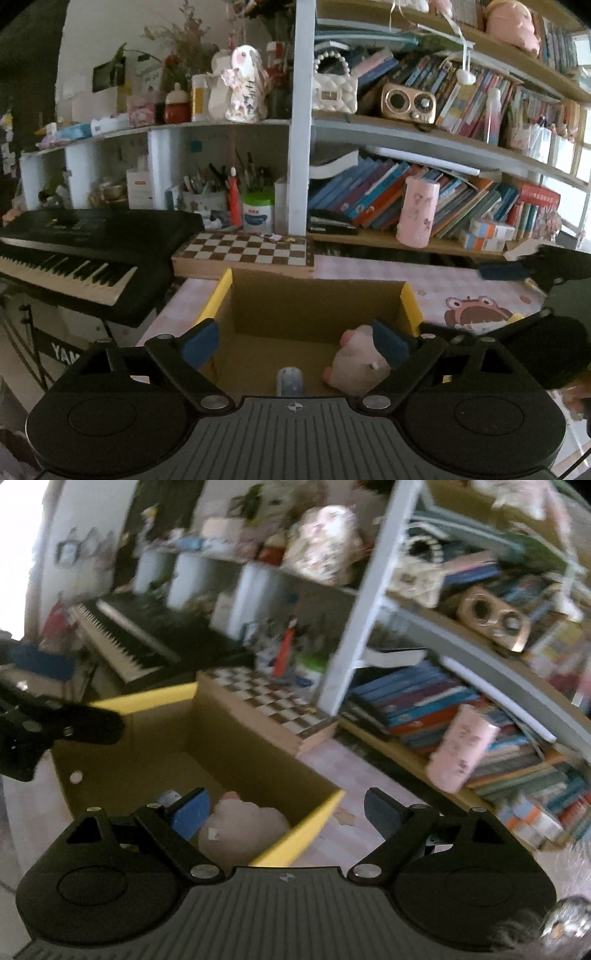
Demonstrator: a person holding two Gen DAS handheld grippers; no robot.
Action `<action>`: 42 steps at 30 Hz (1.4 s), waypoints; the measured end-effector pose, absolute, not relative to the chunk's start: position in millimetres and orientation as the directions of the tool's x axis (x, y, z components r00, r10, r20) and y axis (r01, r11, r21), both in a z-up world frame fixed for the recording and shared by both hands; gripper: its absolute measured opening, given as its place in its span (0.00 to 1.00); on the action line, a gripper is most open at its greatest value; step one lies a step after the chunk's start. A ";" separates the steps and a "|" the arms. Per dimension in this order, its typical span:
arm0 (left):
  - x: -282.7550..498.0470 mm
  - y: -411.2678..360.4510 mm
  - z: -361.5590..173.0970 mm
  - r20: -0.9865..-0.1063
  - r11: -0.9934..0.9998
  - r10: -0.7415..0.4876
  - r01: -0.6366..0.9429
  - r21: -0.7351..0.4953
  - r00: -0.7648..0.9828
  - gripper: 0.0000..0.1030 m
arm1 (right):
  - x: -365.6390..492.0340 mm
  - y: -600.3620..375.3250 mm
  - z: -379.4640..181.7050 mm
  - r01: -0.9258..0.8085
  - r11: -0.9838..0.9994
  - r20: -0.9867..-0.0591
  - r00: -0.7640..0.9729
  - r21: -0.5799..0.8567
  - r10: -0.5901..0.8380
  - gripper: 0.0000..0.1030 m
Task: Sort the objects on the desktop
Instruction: 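Lift both open tools out of the yellow box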
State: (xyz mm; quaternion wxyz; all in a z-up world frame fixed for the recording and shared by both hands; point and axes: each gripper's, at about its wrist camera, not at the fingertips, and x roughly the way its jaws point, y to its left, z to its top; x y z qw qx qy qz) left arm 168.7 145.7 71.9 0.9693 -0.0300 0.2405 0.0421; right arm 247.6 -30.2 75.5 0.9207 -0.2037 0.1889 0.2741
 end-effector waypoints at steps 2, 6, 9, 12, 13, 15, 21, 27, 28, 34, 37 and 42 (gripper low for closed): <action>157.8 146.2 72.8 -0.469 0.994 0.067 -0.099 -0.044 0.881 0.91 | 236.0 -41.3 80.4 -0.537 0.805 -0.437 0.806 -0.253 0.400 0.88; 137.2 147.2 74.4 -0.467 0.993 0.070 -0.105 -0.050 0.882 0.91 | 211.1 -65.1 87.4 -0.465 0.861 -0.408 0.840 -0.207 0.356 0.88; 120.9 147.3 75.0 -0.464 0.992 0.073 -0.114 -0.061 0.883 0.91 | 192.6 -82.6 91.0 -0.419 0.893 -0.399 0.856 -0.165 0.329 0.88; 105.5 146.7 74.6 -0.462 0.989 0.080 -0.128 -0.073 0.883 0.91 | 174.6 -97.5 92.0 -0.369 0.921 -0.392 0.871 -0.128 0.294 0.88; 100.5 146.1 74.3 -0.460 0.988 0.084 -0.134 -0.077 0.884 0.91 | 168.2 -101.9 91.5 -0.352 0.928 -0.391 0.876 -0.120 0.282 0.88; 89.9 145.0 73.3 -0.458 0.985 0.091 -0.146 -0.087 0.885 0.91 | 156.5 -110.3 90.0 -0.317 0.943 -0.392 0.884 -0.102 0.255 0.88; 60.7 138.2 68.1 -0.452 0.980 0.103 -0.167 -0.104 0.886 0.92 | 115.5 -131.1 78.7 -0.225 0.974 -0.403 0.895 -0.033 0.193 0.88; 38.6 128.9 57.6 -0.483 0.982 0.089 -0.159 -0.106 0.871 0.92 | 83.6 -136.5 57.9 -0.194 0.981 -0.449 0.877 -0.006 0.171 0.88; 36.2 127.5 55.7 -0.490 0.982 0.088 -0.159 -0.104 0.867 0.92 | 80.9 -135.7 55.3 -0.196 0.980 -0.458 0.872 -0.007 0.171 0.88; 20.6 120.7 44.9 -0.528 0.981 0.083 -0.162 -0.105 0.845 0.92 | 57.8 -126.8 39.2 -0.225 0.974 -0.494 0.849 -0.019 0.186 0.88; 12.6 115.9 41.2 -0.535 0.984 0.078 -0.152 -0.096 0.841 0.92 | 47.1 -124.5 33.4 -0.226 0.974 -0.508 0.840 -0.007 0.191 0.88; 4.8 106.9 31.4 -0.558 0.986 0.063 -0.138 -0.093 0.828 0.92 | 29.4 -123.4 27.1 -0.208 0.978 -0.519 0.836 -0.001 0.177 0.88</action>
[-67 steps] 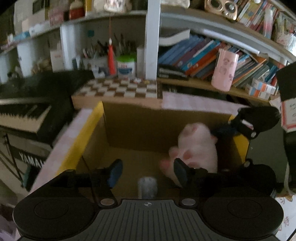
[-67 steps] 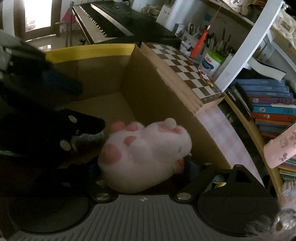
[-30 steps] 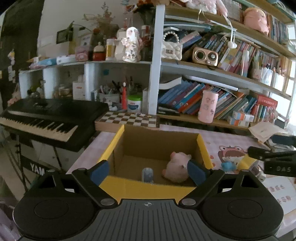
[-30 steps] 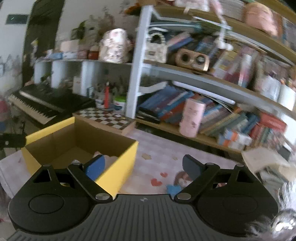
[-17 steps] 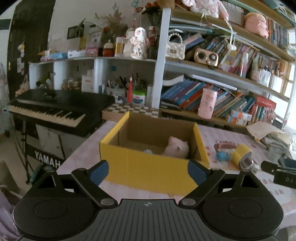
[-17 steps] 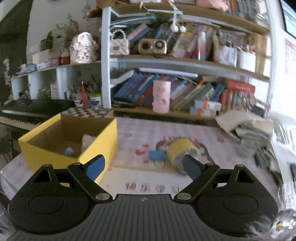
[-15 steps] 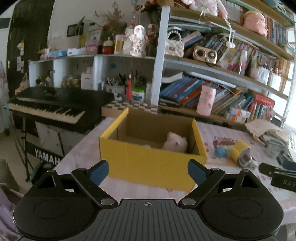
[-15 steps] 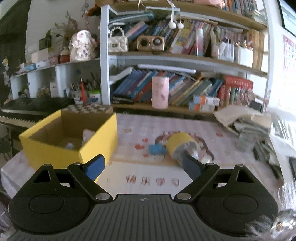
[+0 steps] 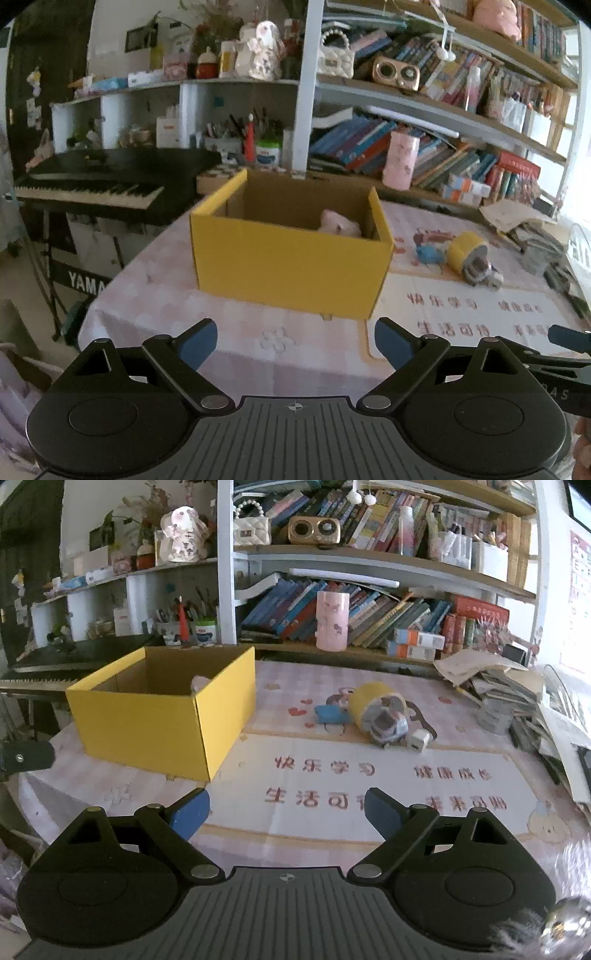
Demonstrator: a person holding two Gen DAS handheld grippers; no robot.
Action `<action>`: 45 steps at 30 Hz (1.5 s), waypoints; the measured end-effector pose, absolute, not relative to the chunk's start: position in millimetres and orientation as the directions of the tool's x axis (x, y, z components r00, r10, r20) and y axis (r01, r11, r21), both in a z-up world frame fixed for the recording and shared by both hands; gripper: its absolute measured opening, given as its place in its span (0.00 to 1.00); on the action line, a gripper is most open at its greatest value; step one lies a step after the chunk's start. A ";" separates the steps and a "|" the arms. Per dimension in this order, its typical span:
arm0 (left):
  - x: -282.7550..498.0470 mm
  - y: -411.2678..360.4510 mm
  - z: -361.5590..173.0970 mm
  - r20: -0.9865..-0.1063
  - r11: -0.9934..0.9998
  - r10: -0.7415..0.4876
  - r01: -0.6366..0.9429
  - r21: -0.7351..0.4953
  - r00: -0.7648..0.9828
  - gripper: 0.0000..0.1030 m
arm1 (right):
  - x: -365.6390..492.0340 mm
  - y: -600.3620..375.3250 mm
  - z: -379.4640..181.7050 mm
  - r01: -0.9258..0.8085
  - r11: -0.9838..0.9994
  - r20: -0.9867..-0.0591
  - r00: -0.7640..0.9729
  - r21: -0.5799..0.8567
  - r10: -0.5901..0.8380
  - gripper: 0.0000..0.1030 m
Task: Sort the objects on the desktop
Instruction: 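Lift both open tools out of the yellow box, then move both tools toward the tape roll, grey toy and white plug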
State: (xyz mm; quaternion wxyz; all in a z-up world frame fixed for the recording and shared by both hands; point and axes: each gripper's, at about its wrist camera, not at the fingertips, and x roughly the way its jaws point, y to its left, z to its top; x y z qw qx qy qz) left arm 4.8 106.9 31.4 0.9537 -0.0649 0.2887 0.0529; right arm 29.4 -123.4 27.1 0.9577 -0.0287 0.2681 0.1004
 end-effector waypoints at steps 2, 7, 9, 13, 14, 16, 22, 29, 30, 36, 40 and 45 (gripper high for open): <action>2.6 101.8 25.8 -0.569 0.987 0.054 -0.131 -0.095 0.821 0.92 | 22.9 -123.2 24.7 -0.206 0.979 -0.528 0.831 -0.006 0.172 0.88; -0.3 87.1 16.4 -0.591 0.991 0.014 -0.091 -0.101 0.806 0.92 | 12.8 -123.6 19.9 -0.219 0.975 -0.551 0.818 -0.031 0.166 0.88; -0.4 82.0 15.0 -0.595 0.993 -0.006 -0.066 -0.099 0.804 0.92 | 13.7 -126.1 20.0 -0.208 0.977 -0.556 0.816 -0.033 0.155 0.88; 1.3 72.3 13.8 -0.592 0.995 -0.035 -0.025 -0.093 0.805 0.92 | 14.2 -133.7 17.3 -0.179 0.983 -0.572 0.810 -0.034 0.128 0.88; 2.2 69.8 13.0 -0.594 0.996 -0.042 -0.016 -0.093 0.803 0.92 | 14.1 -135.5 16.5 -0.173 0.984 -0.575 0.809 -0.034 0.122 0.88; 4.0 64.4 11.0 -0.599 0.995 -0.057 -0.001 -0.096 0.798 0.92 | 14.2 -140.4 14.9 -0.157 0.987 -0.582 0.806 -0.036 0.107 0.88; 16.0 46.6 8.3 -0.606 0.994 -0.100 0.047 -0.102 0.789 0.92 | 15.8 -158.4 11.5 -0.109 0.993 -0.592 0.803 -0.041 0.064 0.88; 39.7 13.6 10.9 -0.598 0.987 -0.159 0.129 -0.094 0.785 0.92 | 28.2 -186.7 13.2 -0.055 0.997 -0.590 0.807 -0.048 0.016 0.89; 43.1 8.1 11.3 -0.597 0.986 -0.167 0.143 -0.088 0.785 0.92 | 31.2 -191.7 13.4 -0.045 0.998 -0.591 0.807 -0.045 0.010 0.90; 60.9 -19.9 14.2 -0.584 0.976 -0.208 0.209 -0.067 0.784 0.92 | 49.7 -216.7 15.4 0.005 0.999 -0.593 0.805 -0.041 -0.028 0.90; 72.2 -34.9 12.2 -0.592 0.966 -0.240 0.251 -0.067 0.769 0.92 | 55.8 -227.5 15.4 0.035 0.997 -0.589 0.806 -0.066 -0.067 0.90; 85.5 -56.5 8.3 -0.604 0.949 -0.284 0.309 -0.064 0.745 0.92 | 63.8 -249.9 11.9 0.096 0.994 -0.608 0.786 -0.060 -0.112 0.90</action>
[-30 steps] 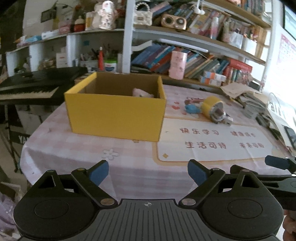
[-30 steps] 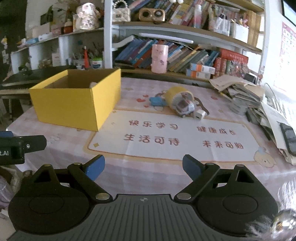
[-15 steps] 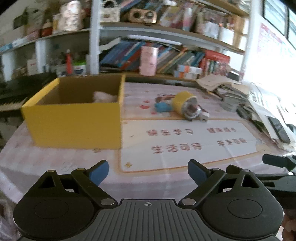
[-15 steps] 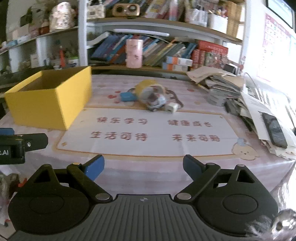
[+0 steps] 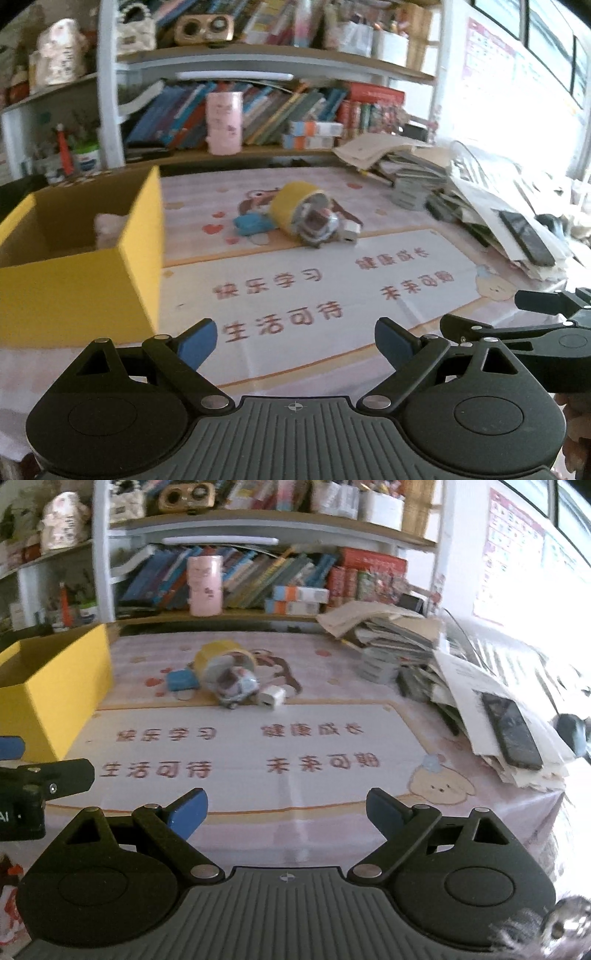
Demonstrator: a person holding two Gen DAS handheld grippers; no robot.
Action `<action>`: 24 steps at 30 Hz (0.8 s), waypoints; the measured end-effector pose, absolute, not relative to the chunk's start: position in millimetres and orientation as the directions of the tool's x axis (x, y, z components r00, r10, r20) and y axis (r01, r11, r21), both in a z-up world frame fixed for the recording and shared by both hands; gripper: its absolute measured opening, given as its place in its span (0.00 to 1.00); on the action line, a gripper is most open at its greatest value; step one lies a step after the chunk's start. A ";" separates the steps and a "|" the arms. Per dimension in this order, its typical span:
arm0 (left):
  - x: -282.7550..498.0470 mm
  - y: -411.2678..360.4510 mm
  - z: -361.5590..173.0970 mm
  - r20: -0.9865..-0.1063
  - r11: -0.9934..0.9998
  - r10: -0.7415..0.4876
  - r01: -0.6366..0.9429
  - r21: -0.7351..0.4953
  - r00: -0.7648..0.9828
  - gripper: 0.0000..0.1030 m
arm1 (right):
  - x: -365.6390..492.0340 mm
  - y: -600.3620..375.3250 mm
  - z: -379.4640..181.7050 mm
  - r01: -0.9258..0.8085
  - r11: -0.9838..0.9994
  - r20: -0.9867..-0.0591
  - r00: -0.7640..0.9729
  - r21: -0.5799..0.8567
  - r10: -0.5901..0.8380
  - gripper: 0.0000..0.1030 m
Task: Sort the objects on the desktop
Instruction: 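Move both tools toward the tape roll, grey toy and white plug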
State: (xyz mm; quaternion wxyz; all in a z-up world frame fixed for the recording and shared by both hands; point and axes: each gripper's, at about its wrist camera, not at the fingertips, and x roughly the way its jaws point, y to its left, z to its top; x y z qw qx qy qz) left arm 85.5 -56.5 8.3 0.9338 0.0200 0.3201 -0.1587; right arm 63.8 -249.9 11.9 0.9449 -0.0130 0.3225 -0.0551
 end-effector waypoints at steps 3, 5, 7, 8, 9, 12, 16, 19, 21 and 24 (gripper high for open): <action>95.8 -68.2 5.8 -0.611 0.941 -0.303 0.331 -0.069 0.731 0.92 | 69.5 -262.8 9.7 0.125 0.990 -0.617 0.775 -0.060 -0.135 0.90; 103.5 -76.3 4.2 -0.614 0.937 -0.314 0.342 -0.075 0.724 0.92 | 74.9 -269.4 9.0 0.136 0.989 -0.621 0.770 -0.063 -0.146 0.90; 110.0 -82.7 3.1 -0.616 0.934 -0.322 0.349 -0.080 0.719 0.92 | 81.0 -275.5 8.9 0.141 0.988 -0.623 0.768 -0.067 -0.152 0.90; 113.3 -86.1 2.6 -0.617 0.933 -0.324 0.351 -0.082 0.717 0.92 | 84.6 -278.7 9.1 0.142 0.987 -0.624 0.766 -0.069 -0.154 0.90; 116.8 -89.8 2.2 -0.617 0.932 -0.326 0.352 -0.084 0.716 0.92 | 88.0 -281.8 8.9 0.142 0.987 -0.625 0.765 -0.071 -0.155 0.90; 127.1 -100.5 1.3 -0.619 0.932 -0.328 0.350 -0.092 0.714 0.92 | 98.3 -291.0 9.0 0.133 0.988 -0.627 0.764 -0.080 -0.154 0.90; 140.1 -112.9 1.9 -0.619 0.935 -0.327 0.338 -0.105 0.714 0.92 | 110.6 -303.4 10.4 0.111 0.989 -0.626 0.765 -0.098 -0.148 0.90; 148.9 -124.9 3.5 -0.614 0.938 -0.324 0.330 -0.108 0.720 0.92 | 118.7 -313.2 12.1 0.094 0.990 -0.623 0.769 -0.107 -0.141 0.90; 154.5 -133.4 4.4 -0.611 0.939 -0.322 0.326 -0.109 0.723 0.92 | 123.6 -320.7 12.9 0.086 0.990 -0.620 0.773 -0.110 -0.136 0.90; 163.0 -145.9 6.1 -0.606 0.940 -0.321 0.325 -0.106 0.728 0.92 | 132.3 -333.3 15.5 0.080 0.991 -0.611 0.781 -0.112 -0.132 0.90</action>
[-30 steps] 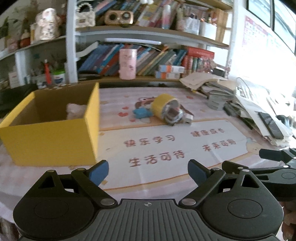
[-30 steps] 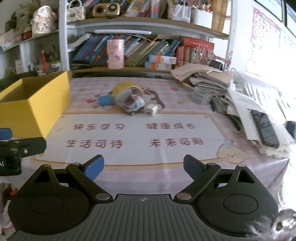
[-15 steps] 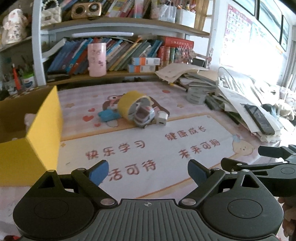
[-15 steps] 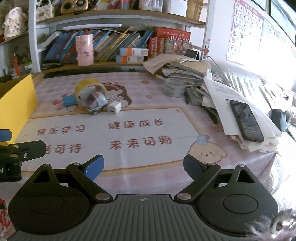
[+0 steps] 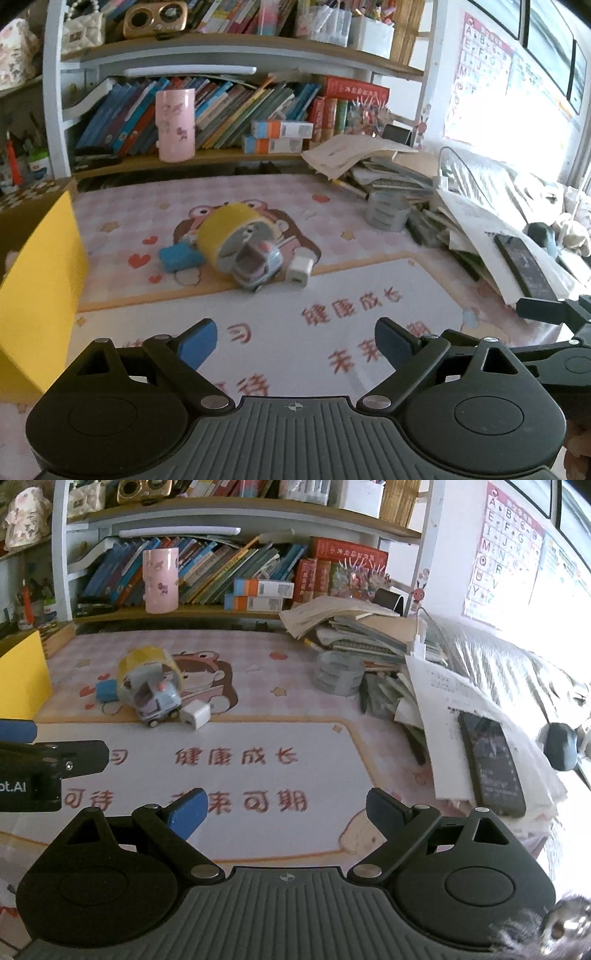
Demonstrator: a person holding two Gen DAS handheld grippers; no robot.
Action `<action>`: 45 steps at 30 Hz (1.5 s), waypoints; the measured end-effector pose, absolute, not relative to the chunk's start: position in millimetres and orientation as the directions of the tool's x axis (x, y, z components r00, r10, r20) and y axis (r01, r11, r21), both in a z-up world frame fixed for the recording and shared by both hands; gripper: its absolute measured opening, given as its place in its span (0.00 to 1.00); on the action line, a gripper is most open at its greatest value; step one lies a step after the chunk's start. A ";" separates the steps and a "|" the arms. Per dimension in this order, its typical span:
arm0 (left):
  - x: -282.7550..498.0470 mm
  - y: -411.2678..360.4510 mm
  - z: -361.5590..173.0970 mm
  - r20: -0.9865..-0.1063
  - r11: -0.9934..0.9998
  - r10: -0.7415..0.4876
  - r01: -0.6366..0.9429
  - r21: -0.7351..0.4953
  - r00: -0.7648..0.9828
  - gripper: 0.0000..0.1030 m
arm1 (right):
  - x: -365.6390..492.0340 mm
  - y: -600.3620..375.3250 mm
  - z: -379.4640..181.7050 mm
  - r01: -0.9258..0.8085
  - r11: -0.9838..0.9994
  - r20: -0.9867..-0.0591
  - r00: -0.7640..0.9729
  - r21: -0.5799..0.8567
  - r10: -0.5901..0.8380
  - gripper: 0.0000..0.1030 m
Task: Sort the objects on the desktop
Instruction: 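Move both tools toward the tape roll, grey toy and white plug, then grasp the white charger plug with right tool while left tool grasps the grey toy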
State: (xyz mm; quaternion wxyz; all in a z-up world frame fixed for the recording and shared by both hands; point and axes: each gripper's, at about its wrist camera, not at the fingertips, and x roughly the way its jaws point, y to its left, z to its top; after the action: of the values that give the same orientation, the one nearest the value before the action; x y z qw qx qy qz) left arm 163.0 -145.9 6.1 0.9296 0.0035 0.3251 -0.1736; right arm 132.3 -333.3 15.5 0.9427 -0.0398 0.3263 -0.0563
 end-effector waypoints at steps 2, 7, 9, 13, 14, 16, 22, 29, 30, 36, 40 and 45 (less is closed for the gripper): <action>168.1 -154.1 7.6 -0.600 0.941 -0.318 0.324 -0.102 0.734 0.92 | 137.8 -341.4 17.1 0.075 0.991 -0.605 0.786 -0.110 -0.126 0.90; 182.5 -171.0 7.3 -0.601 0.948 -0.297 0.304 -0.093 0.742 0.92 | 152.7 -359.7 16.8 0.056 0.993 -0.605 0.789 -0.100 -0.105 0.90; 187.6 -175.0 6.4 -0.606 0.953 -0.282 0.290 -0.089 0.743 0.92 | 159.5 -365.6 14.9 0.047 0.995 -0.610 0.787 -0.090 -0.092 0.90; 198.0 -179.9 3.5 -0.619 0.964 -0.244 0.256 -0.071 0.747 0.92 | 175.2 -375.3 9.9 0.029 0.998 -0.625 0.778 -0.063 -0.063 0.90; 200.4 -179.9 2.7 -0.622 0.967 -0.233 0.248 -0.065 0.747 0.92 | 179.1 -376.9 8.7 0.023 0.998 -0.629 0.775 -0.057 -0.054 0.90; 205.7 -179.8 1.3 -0.628 0.972 -0.211 0.231 -0.050 0.749 0.92 | 186.3 -379.6 6.8 0.007 0.999 -0.634 0.773 -0.042 -0.032 0.90; 223.1 -176.3 2.8 -0.632 0.984 -0.163 0.175 -0.044 0.757 0.92 | 210.7 -382.3 -0.9 -0.074 0.997 -0.637 0.769 -0.007 0.052 0.88; 239.3 -168.5 6.3 -0.627 0.992 -0.119 0.122 -0.039 0.770 0.92 | 244.4 -368.6 -15.4 -0.189 0.982 -0.659 0.739 -0.003 0.141 0.87; 241.9 -167.0 5.7 -0.630 0.993 -0.113 0.113 -0.040 0.768 0.92 | 248.9 -365.3 -17.1 -0.206 0.979 -0.661 0.735 -0.006 0.151 0.86; 252.2 -159.8 3.3 -0.647 0.996 -0.085 0.078 -0.040 0.758 0.92 | 280.5 -341.9 -26.4 -0.320 0.947 -0.674 0.703 -0.013 0.228 0.77; 254.9 -156.8 2.6 -0.658 0.997 -0.071 0.062 -0.037 0.749 0.92 | 302.8 -324.6 -35.5 -0.402 0.916 -0.686 0.668 -0.009 0.287 0.67; 254.6 -153.3 4.2 -0.665 0.998 -0.070 0.054 -0.045 0.743 0.92 | 329.6 -309.2 -49.8 -0.467 0.884 -0.708 0.627 -0.006 0.326 0.64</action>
State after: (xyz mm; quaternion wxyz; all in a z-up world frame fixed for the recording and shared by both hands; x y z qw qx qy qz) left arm 254.6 -153.3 4.2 0.9336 -0.0116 0.3566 -0.0331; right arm 329.6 -309.2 -49.8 0.8968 -0.0949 0.3714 0.2209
